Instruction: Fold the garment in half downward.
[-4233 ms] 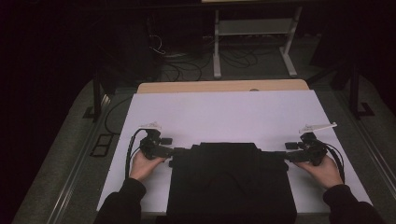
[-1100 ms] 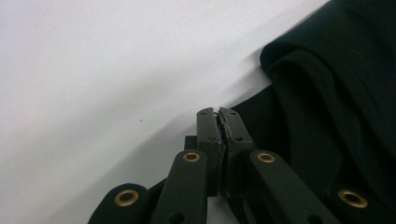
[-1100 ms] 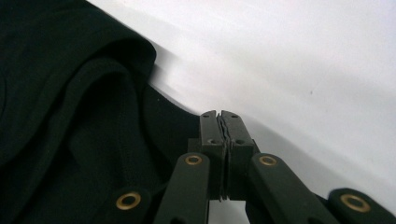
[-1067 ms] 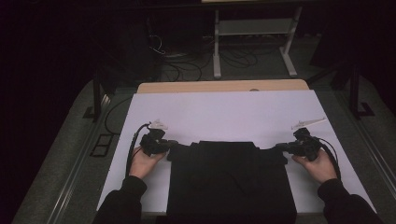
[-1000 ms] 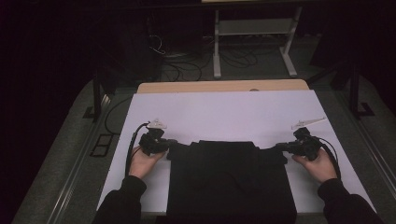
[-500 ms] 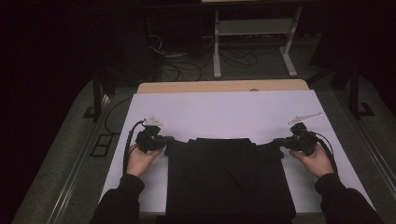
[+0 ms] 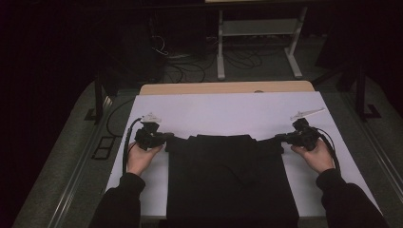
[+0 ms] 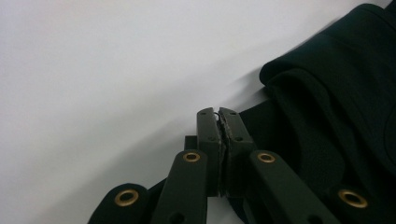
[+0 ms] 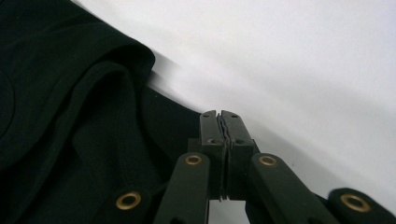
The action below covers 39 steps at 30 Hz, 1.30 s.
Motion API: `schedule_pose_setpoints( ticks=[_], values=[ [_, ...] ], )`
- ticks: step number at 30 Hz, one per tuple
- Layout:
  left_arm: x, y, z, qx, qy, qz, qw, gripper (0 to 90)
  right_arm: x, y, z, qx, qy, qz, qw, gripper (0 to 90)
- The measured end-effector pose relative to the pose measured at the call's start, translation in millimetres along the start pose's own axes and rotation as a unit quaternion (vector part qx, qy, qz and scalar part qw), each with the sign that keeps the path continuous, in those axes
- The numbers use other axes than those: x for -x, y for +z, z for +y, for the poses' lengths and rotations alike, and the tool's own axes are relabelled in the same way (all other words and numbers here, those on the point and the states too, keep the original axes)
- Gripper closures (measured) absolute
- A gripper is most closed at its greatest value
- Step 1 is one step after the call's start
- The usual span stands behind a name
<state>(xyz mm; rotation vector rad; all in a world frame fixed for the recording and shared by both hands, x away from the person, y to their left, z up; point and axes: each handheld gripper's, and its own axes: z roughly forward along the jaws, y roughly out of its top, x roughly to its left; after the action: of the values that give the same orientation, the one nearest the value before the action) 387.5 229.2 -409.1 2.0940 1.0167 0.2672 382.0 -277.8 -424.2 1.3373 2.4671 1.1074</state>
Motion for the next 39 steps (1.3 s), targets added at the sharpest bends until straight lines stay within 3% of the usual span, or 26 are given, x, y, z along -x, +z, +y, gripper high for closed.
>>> schedule_pose_setpoints(
  ticks=[8, 22, 30, 39],
  values=[
    [-5.1, -1.3, 18.2, 0.001, 0.022, 0.009, 0.9997, 86.9, 1.5, 3.8, 12.4, 0.007, -0.002, -0.004, 1.0, 87.2],
    [-20.3, 0.6, 32.1, 0.012, 0.005, 0.023, 0.9996, 86.8, 11.4, 7.4, 32.2, 0.014, 0.002, -0.023, 0.9996, 87.2],
    [-21.6, 1.9, 47.9, 0.022, 0.002, 0.025, 0.9994, 86.8, 20.0, -2.8, 47.7, 0.035, 0.01, -0.041, 0.9985, 87.2],
    [-25.9, 6.5, 66.5, 0.022, 0.003, 0.032, 0.9993, 86.8, 28.5, -9.2, 62.5, 0.041, 0.017, -0.056, 0.9975, 87.2]
  ],
)
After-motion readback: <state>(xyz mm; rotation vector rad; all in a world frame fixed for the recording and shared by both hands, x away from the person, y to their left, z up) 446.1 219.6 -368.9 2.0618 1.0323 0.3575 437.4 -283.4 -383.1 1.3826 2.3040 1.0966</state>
